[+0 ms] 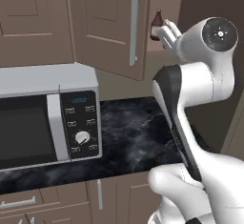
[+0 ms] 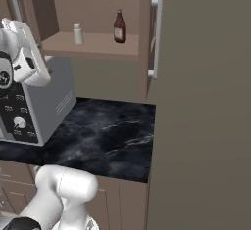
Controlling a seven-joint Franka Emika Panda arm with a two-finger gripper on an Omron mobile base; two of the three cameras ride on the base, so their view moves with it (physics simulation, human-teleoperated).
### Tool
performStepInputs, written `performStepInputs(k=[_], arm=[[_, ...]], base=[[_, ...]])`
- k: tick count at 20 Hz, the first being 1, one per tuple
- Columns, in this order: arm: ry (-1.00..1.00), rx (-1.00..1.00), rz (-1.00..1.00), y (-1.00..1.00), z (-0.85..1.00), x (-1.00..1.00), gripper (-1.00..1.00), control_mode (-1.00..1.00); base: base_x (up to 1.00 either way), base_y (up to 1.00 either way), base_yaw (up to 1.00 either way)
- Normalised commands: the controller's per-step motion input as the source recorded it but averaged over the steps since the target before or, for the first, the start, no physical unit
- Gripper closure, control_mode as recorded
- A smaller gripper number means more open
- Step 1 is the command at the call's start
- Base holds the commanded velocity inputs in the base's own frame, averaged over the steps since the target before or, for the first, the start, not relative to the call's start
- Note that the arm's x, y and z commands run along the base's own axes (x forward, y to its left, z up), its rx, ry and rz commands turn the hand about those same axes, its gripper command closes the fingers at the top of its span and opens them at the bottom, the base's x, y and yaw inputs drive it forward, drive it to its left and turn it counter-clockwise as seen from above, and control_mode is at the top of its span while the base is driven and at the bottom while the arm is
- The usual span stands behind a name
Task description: Move the shaker and ketchup from the cabinet to the dining counter.
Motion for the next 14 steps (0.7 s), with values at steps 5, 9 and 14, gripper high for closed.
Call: performStepInputs(k=[5,9,14], arm=[[0.0,0.44,0.22,-0.13,0.02,0.65,-1.0,-1.0],[-0.02,0.35,0.25,-0.04,0.0,0.62,-1.0,-1.0],[-0.12,0.24,0.23,0.07,0.0,0.6,-1.0,-1.0]], base=[[0.0,0.0,0.0],[0.0,0.0,0.0],[0.0,0.0,0.0]])
